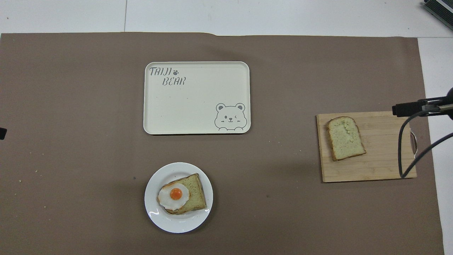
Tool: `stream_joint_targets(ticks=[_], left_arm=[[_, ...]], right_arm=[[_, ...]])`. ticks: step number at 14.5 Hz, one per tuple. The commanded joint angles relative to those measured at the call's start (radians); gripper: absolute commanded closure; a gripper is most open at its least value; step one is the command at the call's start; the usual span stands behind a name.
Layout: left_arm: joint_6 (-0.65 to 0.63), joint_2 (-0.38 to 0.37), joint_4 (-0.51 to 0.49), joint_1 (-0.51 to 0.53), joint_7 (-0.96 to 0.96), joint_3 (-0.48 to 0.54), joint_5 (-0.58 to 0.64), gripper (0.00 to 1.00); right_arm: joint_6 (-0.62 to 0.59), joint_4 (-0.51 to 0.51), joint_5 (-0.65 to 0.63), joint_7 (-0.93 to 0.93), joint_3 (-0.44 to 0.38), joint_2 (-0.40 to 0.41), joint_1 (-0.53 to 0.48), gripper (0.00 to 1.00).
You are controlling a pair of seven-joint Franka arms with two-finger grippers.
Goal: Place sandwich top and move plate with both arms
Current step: 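Reach the right gripper to the bread slice on the wooden board and grasp it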
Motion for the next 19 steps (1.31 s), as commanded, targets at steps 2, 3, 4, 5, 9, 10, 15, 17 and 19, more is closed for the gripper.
stream_joint_targets(ticks=[2, 3, 4, 5, 9, 10, 15, 17, 19], left_arm=[[-0.018, -0.006, 0.007, 0.017, 0.010, -0.013, 0.006, 0.00], [-0.018, -0.006, 0.007, 0.017, 0.010, -0.013, 0.006, 0.00], [-0.018, -0.007, 0.007, 0.017, 0.010, -0.013, 0.006, 0.00], [-0.018, -0.006, 0.007, 0.017, 0.010, -0.013, 0.006, 0.00], [-0.018, -0.007, 0.007, 0.017, 0.010, -0.013, 0.006, 0.00], [-0.018, -0.007, 0.007, 0.017, 0.011, -0.013, 0.006, 0.00], [-0.018, -0.006, 0.007, 0.017, 0.011, -0.013, 0.006, 0.00], [-0.018, -0.006, 0.007, 0.017, 0.010, -0.013, 0.006, 0.00], [-0.018, -0.006, 0.007, 0.017, 0.010, -0.013, 0.006, 0.00]], right_arm=[[0.145, 0.001, 0.083, -0.097, -0.001, 0.149, -0.016, 0.00], [0.182, 0.001, 0.092, -0.134, 0.000, 0.187, -0.028, 0.00], [0.213, -0.002, 0.097, -0.164, 0.000, 0.221, -0.031, 0.00], [0.230, -0.016, 0.100, -0.172, 0.000, 0.240, -0.031, 0.00], [0.329, -0.137, 0.105, -0.264, 0.000, 0.270, -0.039, 0.00], [0.359, -0.155, 0.115, -0.314, 0.000, 0.290, -0.047, 0.00], [0.396, -0.249, 0.216, -0.442, 0.000, 0.320, -0.083, 0.00], [0.394, -0.269, 0.246, -0.537, 0.000, 0.327, -0.111, 0.00], [0.394, -0.299, 0.247, -0.556, 0.000, 0.321, -0.117, 0.00]])
